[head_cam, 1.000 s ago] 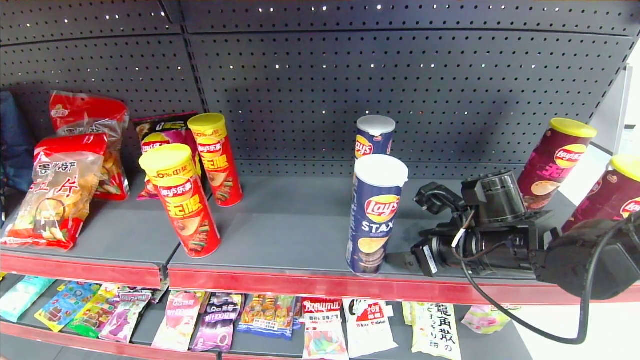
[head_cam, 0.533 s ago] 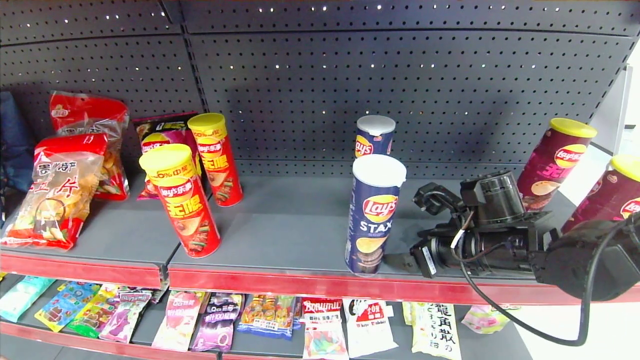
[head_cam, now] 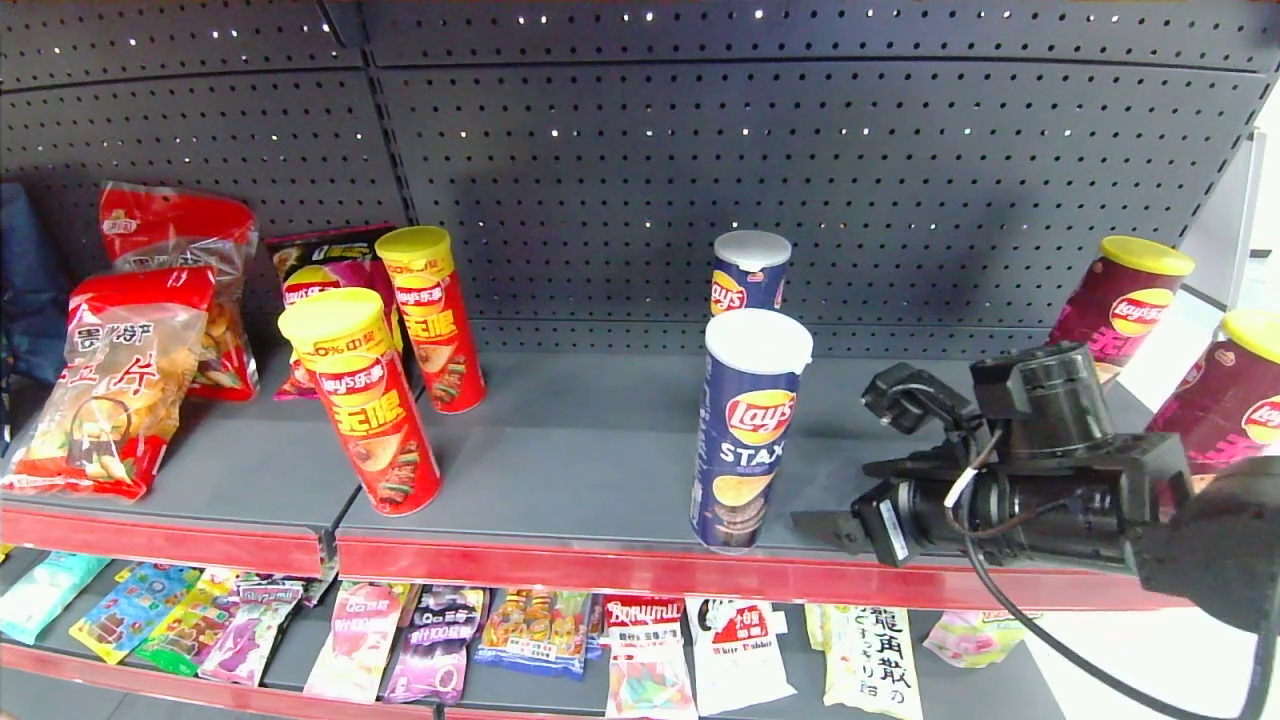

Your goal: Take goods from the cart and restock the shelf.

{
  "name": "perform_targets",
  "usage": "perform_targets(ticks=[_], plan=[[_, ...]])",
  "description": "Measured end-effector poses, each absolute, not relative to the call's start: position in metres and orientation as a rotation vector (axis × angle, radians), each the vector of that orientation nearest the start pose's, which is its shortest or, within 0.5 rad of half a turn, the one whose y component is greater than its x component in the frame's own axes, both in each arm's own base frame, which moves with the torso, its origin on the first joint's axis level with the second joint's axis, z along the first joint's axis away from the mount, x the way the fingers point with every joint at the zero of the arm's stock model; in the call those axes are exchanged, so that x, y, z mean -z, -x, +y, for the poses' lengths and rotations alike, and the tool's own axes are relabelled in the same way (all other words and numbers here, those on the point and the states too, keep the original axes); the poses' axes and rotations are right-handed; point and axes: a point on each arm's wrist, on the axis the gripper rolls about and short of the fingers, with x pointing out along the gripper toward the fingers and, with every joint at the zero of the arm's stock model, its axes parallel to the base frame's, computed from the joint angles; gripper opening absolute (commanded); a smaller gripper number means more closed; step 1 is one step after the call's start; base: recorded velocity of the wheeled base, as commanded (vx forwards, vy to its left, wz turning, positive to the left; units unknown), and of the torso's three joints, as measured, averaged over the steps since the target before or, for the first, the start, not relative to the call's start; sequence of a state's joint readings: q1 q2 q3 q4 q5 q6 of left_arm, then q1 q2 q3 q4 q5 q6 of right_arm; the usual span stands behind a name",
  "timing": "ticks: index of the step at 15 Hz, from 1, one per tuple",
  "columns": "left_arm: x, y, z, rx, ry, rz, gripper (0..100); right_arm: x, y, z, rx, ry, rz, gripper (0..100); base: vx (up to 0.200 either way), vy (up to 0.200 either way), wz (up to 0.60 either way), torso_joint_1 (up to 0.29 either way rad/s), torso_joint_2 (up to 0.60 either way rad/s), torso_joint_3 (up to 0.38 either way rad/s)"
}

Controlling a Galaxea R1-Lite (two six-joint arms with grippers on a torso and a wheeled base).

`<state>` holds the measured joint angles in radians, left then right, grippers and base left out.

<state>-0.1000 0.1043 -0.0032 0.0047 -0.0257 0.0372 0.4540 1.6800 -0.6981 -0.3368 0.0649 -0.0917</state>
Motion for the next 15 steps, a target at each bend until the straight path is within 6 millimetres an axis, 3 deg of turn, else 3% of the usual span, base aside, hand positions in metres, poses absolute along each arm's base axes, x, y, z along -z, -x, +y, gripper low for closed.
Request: perform_targets(ticks=[2,6,10,12,15], plan=[[-0.078,0.015,0.001,0.128,-0.040,0.103,100,-0.148,-0.225,0.112,-0.514,0.211,0.566,100,0.000,0.000,0.00,0.000,0.00,0.000],[-0.078,0.015,0.001,0.127,-0.039,0.106,100,-0.180,-0.165,0.082,-0.488,0.184,0.393,100,0.000,0.000,0.00,0.000,0.00,0.000],[-0.078,0.015,0.001,0.127,-0.038,0.107,100,-0.209,-0.095,0.034,-0.352,0.115,0.128,100,0.000,0.000,0.00,0.000,0.00,0.000],[-0.078,0.015,0.001,0.127,-0.037,0.107,100,-0.204,-0.063,0.013,-0.203,0.080,0.081,100,0.000,0.000,0.00,0.000,0.00,0.000],[-0.078,0.015,0.001,0.128,-0.036,0.107,100,-0.174,-0.022,0.001,-0.067,0.074,0.095,100,0.000,0.000,0.00,0.000,0.00,0.000]])
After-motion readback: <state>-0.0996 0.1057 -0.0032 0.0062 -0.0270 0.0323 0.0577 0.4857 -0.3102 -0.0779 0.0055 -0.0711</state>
